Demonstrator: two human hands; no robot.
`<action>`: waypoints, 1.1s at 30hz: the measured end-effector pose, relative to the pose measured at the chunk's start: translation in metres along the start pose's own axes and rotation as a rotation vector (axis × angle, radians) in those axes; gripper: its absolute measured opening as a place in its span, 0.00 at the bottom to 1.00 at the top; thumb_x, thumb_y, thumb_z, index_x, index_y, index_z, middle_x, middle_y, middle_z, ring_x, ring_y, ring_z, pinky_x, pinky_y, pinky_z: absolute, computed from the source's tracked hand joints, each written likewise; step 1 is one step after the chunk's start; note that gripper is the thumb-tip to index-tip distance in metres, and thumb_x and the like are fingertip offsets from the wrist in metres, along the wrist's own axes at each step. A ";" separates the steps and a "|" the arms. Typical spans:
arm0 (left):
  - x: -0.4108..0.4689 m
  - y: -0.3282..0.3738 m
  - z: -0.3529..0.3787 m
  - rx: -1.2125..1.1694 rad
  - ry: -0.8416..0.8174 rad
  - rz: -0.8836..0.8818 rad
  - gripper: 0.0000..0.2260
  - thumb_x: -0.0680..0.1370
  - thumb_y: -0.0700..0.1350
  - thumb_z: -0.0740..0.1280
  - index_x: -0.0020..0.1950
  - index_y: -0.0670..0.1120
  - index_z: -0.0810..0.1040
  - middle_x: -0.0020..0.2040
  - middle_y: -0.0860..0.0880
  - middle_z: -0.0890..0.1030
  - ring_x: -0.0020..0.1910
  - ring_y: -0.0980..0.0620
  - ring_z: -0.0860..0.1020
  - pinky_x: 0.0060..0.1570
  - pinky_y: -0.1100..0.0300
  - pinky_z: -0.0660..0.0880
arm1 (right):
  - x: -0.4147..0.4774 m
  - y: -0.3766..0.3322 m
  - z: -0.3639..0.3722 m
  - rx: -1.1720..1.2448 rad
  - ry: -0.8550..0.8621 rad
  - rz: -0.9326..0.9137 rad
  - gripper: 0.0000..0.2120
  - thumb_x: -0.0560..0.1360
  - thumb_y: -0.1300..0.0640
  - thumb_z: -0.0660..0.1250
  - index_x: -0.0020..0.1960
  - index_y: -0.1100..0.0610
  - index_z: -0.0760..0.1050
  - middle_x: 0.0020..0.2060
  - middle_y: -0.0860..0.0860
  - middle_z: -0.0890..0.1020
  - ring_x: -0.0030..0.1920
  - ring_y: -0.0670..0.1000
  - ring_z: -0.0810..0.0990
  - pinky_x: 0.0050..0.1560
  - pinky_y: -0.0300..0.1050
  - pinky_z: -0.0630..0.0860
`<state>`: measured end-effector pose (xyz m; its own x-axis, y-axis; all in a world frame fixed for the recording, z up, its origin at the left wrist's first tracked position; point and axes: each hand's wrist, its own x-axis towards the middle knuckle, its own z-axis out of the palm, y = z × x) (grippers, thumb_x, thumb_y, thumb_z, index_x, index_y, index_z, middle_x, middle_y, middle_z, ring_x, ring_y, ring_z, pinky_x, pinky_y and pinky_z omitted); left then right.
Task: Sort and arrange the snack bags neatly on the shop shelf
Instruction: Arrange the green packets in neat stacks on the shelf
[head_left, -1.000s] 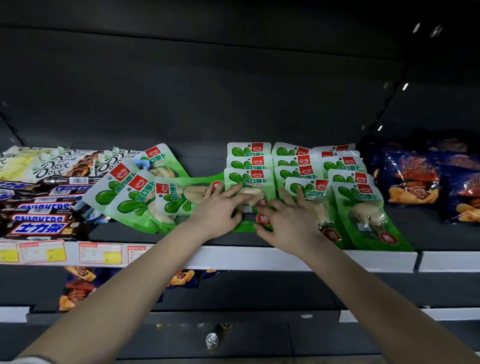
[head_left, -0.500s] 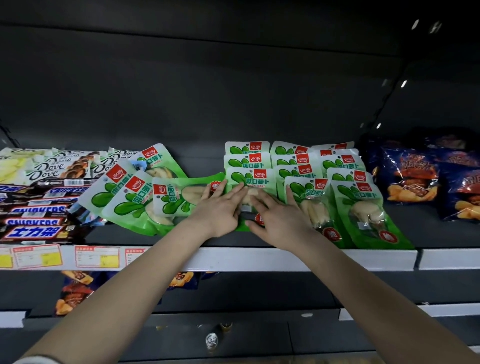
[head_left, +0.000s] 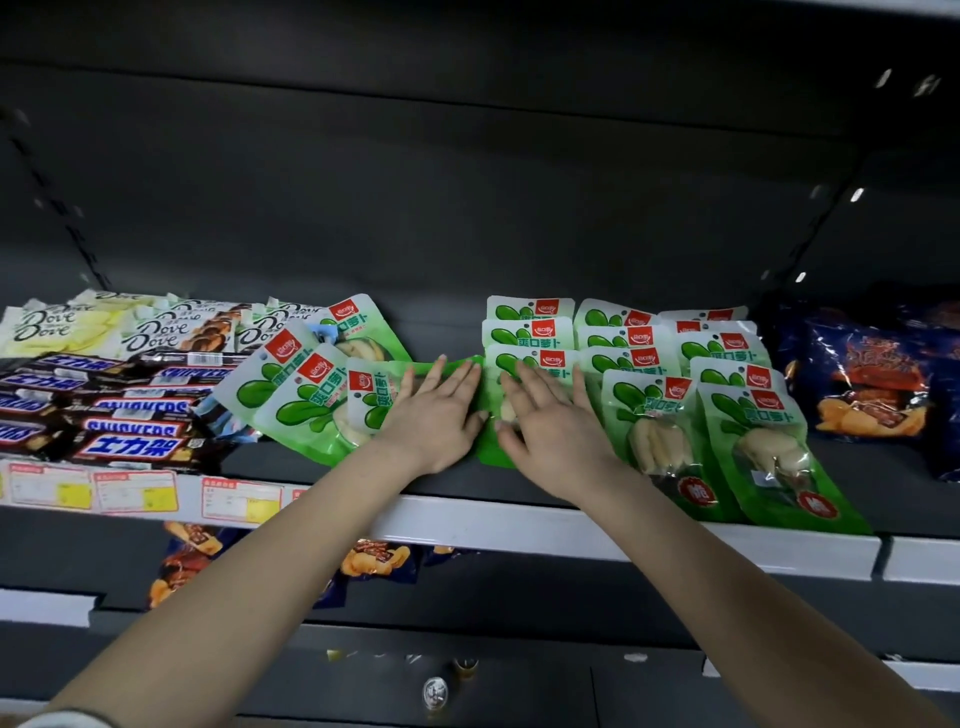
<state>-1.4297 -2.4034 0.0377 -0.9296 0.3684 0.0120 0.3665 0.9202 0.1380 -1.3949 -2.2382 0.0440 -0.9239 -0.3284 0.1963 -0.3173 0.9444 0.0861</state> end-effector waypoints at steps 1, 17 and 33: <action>-0.002 -0.004 -0.002 0.000 0.016 -0.016 0.28 0.81 0.56 0.49 0.78 0.49 0.43 0.78 0.53 0.46 0.77 0.50 0.41 0.72 0.47 0.38 | 0.004 -0.005 0.000 0.005 0.010 -0.016 0.29 0.80 0.43 0.46 0.77 0.55 0.51 0.76 0.54 0.53 0.76 0.53 0.52 0.71 0.59 0.34; -0.080 -0.093 -0.018 0.081 0.177 -0.322 0.27 0.81 0.57 0.49 0.77 0.47 0.53 0.78 0.49 0.51 0.77 0.49 0.46 0.72 0.48 0.39 | 0.064 -0.104 0.006 0.110 -0.012 -0.307 0.33 0.78 0.39 0.48 0.77 0.55 0.49 0.77 0.53 0.50 0.76 0.53 0.50 0.71 0.61 0.35; -0.103 -0.094 -0.022 0.101 0.304 -0.360 0.26 0.79 0.54 0.56 0.76 0.50 0.57 0.78 0.50 0.55 0.77 0.48 0.49 0.69 0.51 0.31 | 0.072 -0.115 0.000 0.293 -0.156 -0.382 0.31 0.78 0.40 0.53 0.77 0.53 0.53 0.76 0.52 0.54 0.74 0.56 0.56 0.72 0.53 0.55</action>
<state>-1.3696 -2.5311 0.0452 -0.9620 -0.0177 0.2725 0.0071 0.9959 0.0896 -1.4248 -2.3709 0.0487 -0.7442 -0.6657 0.0542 -0.6646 0.7301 -0.1590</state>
